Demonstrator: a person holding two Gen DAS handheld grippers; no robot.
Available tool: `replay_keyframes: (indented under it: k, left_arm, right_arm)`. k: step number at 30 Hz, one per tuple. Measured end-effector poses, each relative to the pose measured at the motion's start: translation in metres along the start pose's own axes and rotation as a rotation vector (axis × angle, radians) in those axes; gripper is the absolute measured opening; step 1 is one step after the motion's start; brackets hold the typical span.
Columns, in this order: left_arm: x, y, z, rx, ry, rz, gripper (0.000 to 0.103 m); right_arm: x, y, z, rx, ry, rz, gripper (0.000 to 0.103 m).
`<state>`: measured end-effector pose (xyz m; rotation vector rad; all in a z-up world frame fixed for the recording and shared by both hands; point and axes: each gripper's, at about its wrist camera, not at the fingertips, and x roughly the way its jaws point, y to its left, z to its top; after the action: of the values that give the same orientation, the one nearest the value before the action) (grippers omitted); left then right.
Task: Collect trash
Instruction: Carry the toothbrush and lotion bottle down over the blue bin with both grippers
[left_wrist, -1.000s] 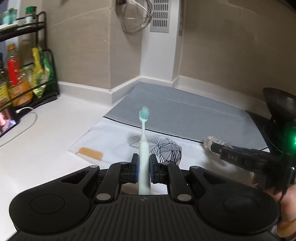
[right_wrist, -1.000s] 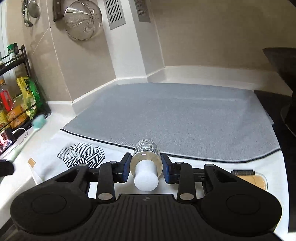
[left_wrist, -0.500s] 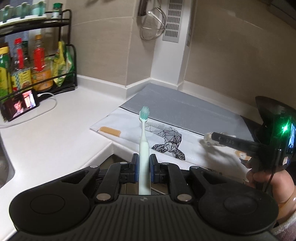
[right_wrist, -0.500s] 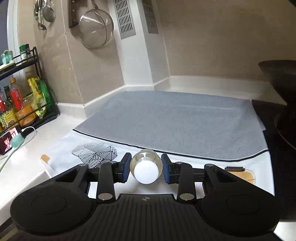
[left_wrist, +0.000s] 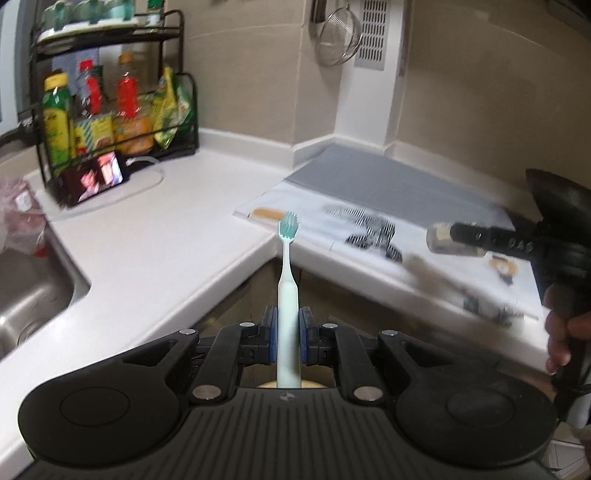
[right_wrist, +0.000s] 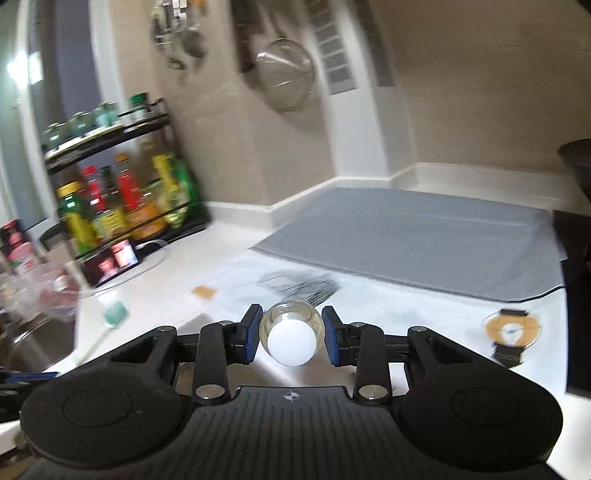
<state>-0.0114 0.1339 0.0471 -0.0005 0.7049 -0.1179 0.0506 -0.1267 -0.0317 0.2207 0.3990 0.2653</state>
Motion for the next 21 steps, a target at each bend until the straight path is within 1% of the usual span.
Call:
replay_keyframes:
  k: [5, 8, 13, 16, 21]
  left_arm:
    - [0.000, 0.010, -0.030, -0.026, 0.065, 0.004, 0.012]
    - [0.008, 0.015, -0.048, -0.032, 0.112, 0.011, 0.012]
    - [0.028, 0.023, -0.072, -0.058, 0.188, -0.016, 0.012]
    - [0.044, 0.026, -0.085, -0.050, 0.223, -0.025, 0.012]
    - [0.079, 0.029, -0.108, -0.050, 0.318, -0.048, 0.012]
  right_arm:
    - [-0.015, 0.019, -0.015, -0.021, 0.038, 0.071, 0.037]
    - [-0.016, 0.026, -0.028, -0.032, 0.086, 0.099, 0.037]
    - [-0.004, 0.033, -0.058, -0.044, 0.226, 0.129, 0.037]
    - [0.009, 0.036, -0.080, -0.063, 0.305, 0.121, 0.037]
    - [0.039, 0.037, -0.118, -0.077, 0.434, 0.116, 0.037]
